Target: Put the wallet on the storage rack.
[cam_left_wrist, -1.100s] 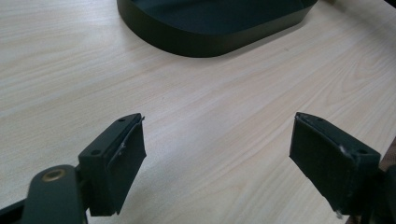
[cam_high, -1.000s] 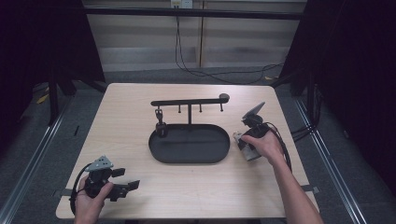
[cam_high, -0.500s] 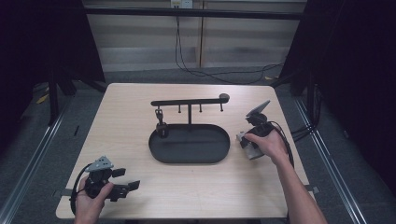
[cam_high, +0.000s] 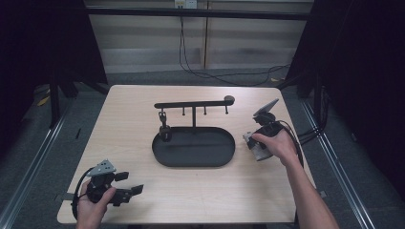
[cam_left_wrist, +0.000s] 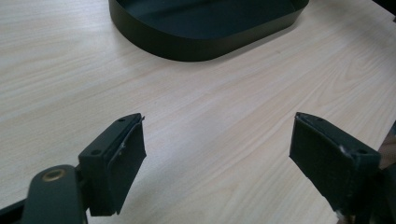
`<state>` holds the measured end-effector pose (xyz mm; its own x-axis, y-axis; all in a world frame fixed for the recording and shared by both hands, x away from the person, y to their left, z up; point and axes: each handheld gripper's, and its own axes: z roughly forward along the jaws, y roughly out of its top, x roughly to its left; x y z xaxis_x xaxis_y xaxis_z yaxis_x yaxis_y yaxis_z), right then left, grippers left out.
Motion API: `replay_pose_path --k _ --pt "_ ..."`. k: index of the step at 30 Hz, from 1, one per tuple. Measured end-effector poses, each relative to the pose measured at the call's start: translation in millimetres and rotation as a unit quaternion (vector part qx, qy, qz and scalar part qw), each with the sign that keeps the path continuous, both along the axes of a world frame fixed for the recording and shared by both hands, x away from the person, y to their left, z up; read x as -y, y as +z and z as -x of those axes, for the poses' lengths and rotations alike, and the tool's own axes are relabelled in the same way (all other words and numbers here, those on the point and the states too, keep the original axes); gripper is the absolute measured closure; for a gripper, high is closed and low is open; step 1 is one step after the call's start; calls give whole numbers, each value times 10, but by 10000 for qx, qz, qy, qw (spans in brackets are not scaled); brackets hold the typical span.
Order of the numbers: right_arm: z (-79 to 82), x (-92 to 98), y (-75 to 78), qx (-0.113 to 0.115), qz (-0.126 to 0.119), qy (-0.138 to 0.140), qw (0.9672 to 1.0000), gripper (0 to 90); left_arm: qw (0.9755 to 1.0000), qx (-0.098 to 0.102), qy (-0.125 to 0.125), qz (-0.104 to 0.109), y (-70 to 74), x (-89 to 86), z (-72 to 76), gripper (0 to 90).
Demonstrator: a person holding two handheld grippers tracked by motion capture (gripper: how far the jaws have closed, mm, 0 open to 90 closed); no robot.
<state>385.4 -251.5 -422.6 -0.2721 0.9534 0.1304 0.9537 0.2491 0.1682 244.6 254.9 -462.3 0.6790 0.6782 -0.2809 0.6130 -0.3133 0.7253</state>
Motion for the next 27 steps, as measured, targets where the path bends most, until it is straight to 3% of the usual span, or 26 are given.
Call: replay_pose_path --k 16,27 --pt "1 2 177 -60 160 14 9999 340 10000 60 36 -16 6 -9 -2 180" --pt "-29 -40 303 -80 222 119 9997 340 10000 -14 17 10 -7 -18 -24 180"
